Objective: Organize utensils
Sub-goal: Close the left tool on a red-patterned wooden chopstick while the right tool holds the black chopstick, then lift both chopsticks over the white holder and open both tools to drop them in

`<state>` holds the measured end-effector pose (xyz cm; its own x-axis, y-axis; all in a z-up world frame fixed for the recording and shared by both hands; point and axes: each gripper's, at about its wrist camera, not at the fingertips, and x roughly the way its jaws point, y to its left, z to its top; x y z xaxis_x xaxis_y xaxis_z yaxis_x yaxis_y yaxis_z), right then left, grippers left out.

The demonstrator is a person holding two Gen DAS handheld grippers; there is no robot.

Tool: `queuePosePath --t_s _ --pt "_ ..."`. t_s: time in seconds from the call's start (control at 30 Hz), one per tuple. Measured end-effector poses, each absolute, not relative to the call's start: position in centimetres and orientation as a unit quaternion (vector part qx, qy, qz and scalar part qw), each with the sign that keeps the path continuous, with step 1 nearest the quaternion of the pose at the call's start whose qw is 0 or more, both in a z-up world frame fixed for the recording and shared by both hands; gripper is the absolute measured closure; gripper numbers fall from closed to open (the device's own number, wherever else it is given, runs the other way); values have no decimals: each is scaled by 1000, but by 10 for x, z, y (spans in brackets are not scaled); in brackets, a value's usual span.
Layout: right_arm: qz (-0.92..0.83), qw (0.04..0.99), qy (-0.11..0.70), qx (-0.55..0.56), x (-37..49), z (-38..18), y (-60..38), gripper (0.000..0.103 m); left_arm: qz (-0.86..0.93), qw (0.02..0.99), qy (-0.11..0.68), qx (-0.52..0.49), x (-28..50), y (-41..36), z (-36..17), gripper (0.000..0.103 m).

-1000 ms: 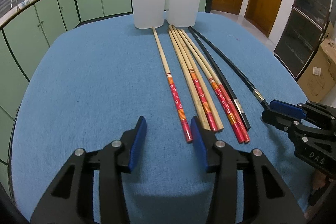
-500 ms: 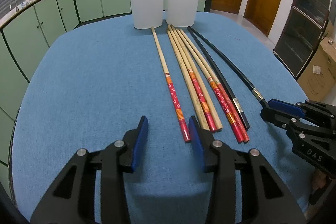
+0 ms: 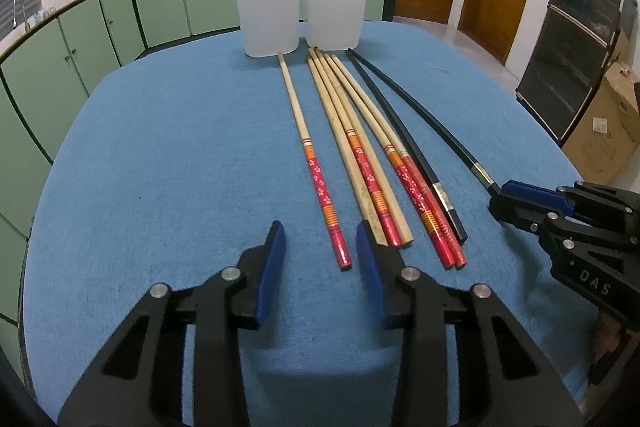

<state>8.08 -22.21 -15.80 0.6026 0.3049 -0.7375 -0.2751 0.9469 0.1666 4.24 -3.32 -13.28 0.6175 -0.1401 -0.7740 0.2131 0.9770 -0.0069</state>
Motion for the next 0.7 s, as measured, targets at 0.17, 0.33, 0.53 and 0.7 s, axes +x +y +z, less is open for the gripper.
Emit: queuePosePath --t_s 0.17,0.33,0.53,0.7 --pt "157 896 416 13 80 -158 -220 88 -114 897 423 58 41 -41 -133 88" --pt "150 896 417 15 82 -158 -221 96 -114 897 421 65 42 -44 -133 96" --pt "152 898 413 19 81 -156 -224 96 -102 901 420 29 43 -29 -127 97" --pt "148 907 393 10 75 -139 -231 96 -91 913 397 30 35 -21 -106 98"
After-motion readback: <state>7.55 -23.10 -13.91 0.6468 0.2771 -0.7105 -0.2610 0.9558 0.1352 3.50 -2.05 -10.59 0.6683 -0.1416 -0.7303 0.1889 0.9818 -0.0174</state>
